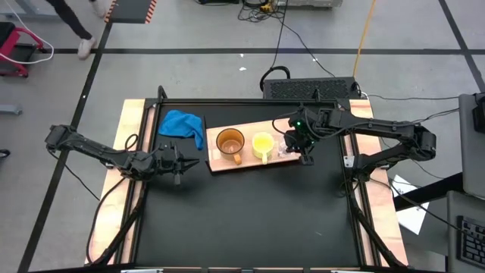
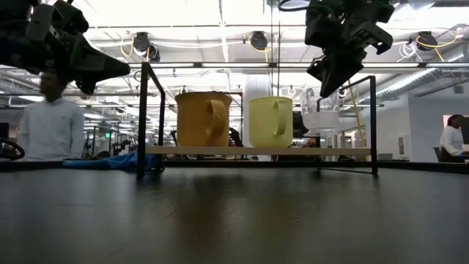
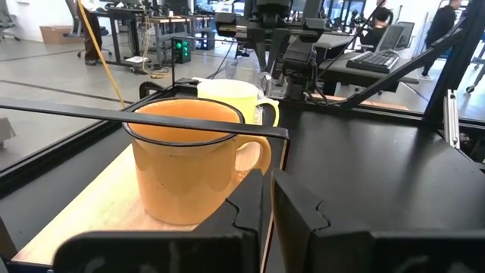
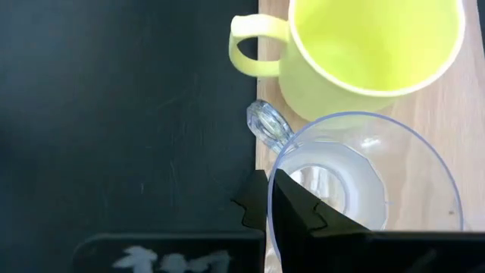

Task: Stack small to large cups/mugs on shelf
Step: Put the transparent mug on the shelf

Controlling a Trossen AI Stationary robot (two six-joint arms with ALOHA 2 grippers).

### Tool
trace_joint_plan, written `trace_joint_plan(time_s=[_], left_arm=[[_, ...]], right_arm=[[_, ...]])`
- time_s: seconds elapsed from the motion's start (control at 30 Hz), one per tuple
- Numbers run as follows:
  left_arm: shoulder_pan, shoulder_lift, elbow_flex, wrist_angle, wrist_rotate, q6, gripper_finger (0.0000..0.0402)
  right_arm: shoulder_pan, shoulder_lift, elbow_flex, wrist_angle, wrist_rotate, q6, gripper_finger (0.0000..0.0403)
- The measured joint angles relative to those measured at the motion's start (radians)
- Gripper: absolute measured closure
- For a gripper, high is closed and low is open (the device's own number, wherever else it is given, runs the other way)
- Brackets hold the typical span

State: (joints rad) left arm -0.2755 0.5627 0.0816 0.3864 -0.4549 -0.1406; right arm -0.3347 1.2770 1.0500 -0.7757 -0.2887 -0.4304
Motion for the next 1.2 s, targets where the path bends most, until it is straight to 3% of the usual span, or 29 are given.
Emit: trace_joint_plan(time_s=[0.53, 1.2], left_arm=[[0.000, 0.000, 0.000, 0.002, 0.000, 0.002, 0.0369], [0.000, 0.000, 0.000, -0.002, 0.000, 0.007, 0.0369]], right_arm=[[0.002, 0.000, -0.034, 0.048, 0.000, 0.116, 0.0403], [0.003, 0.001, -0.078, 0.073, 0.028, 0.054, 0.0403]])
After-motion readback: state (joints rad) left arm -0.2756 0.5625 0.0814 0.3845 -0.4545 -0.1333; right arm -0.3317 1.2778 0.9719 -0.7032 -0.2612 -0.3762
